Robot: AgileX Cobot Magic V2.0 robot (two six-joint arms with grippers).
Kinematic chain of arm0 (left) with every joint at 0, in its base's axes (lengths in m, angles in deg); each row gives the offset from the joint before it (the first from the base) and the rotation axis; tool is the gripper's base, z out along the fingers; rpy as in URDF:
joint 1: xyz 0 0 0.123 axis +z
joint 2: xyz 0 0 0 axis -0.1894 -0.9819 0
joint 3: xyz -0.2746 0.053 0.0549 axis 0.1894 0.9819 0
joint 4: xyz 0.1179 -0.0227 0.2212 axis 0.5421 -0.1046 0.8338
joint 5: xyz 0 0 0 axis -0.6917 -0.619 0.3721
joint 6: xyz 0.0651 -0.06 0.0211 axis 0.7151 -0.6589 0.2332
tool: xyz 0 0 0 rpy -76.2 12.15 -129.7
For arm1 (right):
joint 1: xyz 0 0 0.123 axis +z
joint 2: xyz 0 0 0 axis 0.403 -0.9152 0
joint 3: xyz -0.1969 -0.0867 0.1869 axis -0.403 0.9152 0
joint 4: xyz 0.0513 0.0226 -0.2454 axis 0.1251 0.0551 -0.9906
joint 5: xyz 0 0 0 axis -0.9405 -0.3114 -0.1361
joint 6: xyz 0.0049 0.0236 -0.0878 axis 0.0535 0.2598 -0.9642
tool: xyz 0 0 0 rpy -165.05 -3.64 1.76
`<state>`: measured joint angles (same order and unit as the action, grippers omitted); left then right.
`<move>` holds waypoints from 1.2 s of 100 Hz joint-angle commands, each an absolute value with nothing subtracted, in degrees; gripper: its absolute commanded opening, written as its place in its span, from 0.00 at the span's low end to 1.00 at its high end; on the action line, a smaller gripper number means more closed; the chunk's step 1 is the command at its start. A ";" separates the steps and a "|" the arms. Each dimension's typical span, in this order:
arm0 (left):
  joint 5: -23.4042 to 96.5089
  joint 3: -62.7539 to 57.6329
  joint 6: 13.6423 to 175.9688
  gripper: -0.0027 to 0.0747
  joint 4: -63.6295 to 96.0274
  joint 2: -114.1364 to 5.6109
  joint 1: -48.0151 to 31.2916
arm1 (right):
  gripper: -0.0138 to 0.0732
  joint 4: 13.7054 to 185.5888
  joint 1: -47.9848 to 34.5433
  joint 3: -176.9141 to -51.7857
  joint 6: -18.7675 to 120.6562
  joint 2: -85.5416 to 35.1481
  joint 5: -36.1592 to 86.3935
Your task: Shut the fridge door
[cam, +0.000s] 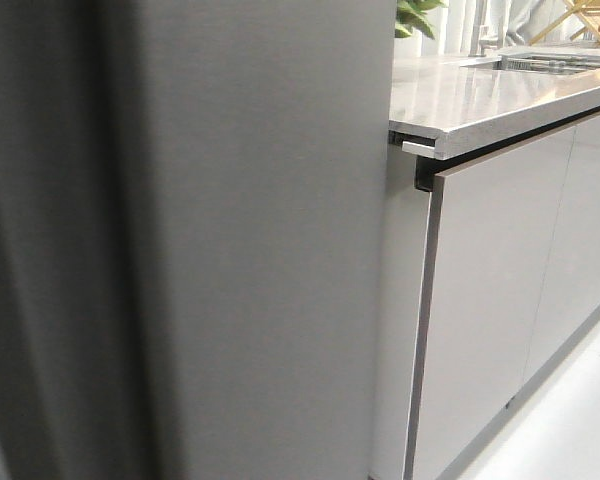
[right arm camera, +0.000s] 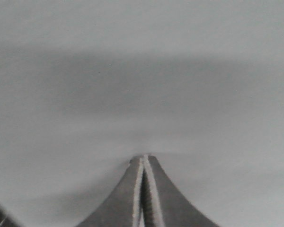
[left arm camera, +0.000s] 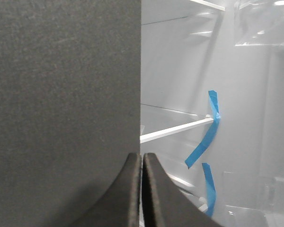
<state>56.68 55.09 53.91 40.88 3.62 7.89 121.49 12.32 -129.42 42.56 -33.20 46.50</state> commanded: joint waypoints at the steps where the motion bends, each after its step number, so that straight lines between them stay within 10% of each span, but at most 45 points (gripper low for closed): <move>1: 60.84 57.10 53.66 0.01 40.65 4.21 8.16 | 0.11 123.29 12.27 -133.23 41.05 -34.53 41.29; 120: 60.84 57.10 53.66 0.01 40.65 4.21 8.16 | 0.11 116.92 10.52 -148.82 40.39 -58.53 28.50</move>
<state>56.68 55.09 53.91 40.88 3.62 7.89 117.08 11.59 -146.31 40.91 -56.14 37.53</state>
